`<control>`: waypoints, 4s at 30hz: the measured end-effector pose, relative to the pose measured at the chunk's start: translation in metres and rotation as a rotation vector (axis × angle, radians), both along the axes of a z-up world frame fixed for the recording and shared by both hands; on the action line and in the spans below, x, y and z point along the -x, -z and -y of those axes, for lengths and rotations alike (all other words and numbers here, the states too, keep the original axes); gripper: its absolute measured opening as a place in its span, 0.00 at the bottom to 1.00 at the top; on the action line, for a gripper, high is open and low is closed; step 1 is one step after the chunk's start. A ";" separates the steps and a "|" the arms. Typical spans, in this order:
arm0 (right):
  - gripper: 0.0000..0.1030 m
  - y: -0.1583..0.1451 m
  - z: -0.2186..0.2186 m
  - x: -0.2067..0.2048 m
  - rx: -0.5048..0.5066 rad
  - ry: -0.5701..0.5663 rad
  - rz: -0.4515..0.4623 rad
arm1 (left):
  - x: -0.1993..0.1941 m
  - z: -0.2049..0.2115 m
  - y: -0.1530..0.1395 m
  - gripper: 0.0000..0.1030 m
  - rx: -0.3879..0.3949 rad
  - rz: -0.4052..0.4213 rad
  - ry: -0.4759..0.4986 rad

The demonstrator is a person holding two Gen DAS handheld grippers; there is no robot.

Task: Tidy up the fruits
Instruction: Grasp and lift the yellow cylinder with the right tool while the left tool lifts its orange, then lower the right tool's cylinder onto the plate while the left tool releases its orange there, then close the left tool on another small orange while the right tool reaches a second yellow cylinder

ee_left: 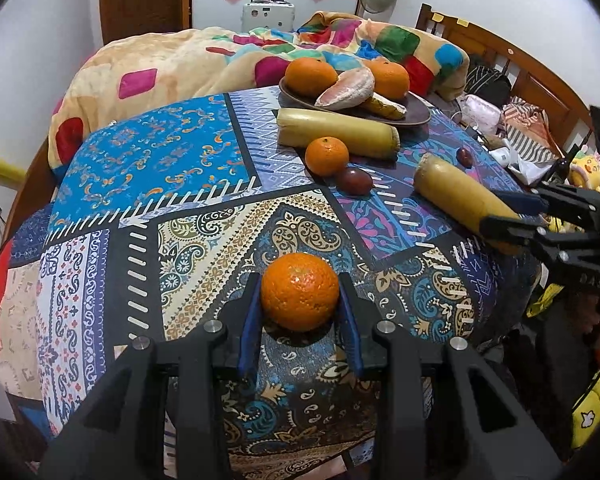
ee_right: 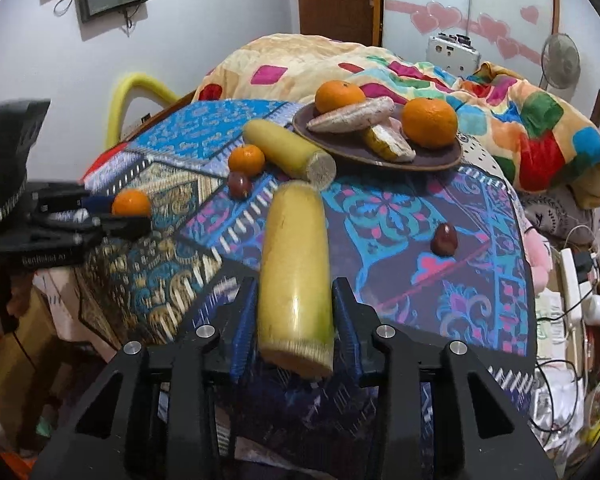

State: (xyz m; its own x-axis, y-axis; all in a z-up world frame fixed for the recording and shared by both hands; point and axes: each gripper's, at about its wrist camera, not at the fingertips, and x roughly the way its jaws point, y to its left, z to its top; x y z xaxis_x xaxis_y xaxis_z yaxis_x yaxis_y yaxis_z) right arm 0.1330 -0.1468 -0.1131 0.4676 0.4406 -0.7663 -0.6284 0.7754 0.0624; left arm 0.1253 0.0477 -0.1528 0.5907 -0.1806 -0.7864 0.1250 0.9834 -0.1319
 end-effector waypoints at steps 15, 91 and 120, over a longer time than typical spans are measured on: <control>0.34 0.012 -0.021 -0.023 0.010 -0.024 -0.010 | -0.006 0.003 -0.002 0.35 -0.011 0.014 -0.010; 0.34 -0.013 -0.012 -0.152 -0.026 0.082 0.111 | -0.203 0.046 -0.020 0.35 -0.087 0.085 -0.036; 0.40 -0.042 0.008 -0.086 -0.057 0.080 0.156 | -0.125 0.035 -0.050 0.56 -0.067 0.109 -0.050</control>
